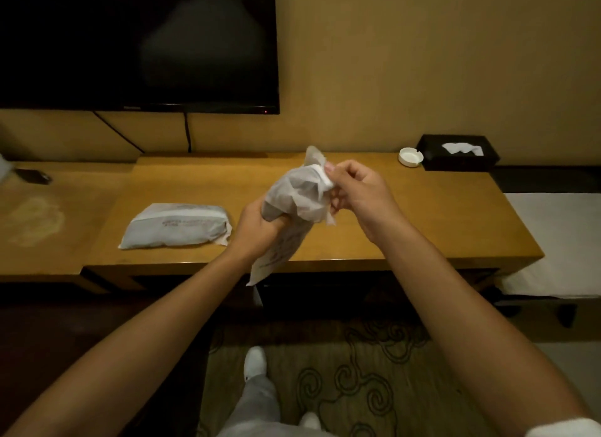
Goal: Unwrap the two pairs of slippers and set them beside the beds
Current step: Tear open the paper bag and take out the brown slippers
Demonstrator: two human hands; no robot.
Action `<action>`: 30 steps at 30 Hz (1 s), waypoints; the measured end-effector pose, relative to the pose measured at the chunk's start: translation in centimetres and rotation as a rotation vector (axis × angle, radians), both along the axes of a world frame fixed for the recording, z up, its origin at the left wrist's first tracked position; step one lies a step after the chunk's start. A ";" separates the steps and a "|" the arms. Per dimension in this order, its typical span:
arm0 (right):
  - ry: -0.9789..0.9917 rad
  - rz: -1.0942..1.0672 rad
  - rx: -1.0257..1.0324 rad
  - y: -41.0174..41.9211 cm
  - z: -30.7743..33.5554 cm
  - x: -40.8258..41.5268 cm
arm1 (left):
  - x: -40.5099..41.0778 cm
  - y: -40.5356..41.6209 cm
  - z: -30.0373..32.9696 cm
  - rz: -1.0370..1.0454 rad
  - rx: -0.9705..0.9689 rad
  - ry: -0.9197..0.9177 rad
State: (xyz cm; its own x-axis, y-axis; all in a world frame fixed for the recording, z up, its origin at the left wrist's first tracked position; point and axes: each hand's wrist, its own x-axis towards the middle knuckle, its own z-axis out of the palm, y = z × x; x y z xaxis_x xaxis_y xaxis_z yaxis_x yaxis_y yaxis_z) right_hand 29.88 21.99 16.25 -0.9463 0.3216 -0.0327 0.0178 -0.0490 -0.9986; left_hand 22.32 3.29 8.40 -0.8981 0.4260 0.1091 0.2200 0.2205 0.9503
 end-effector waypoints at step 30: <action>0.266 0.230 1.088 -4.6 -1.1 8.2 | 4.5 0.3 1.6 -0.140 -0.053 -0.065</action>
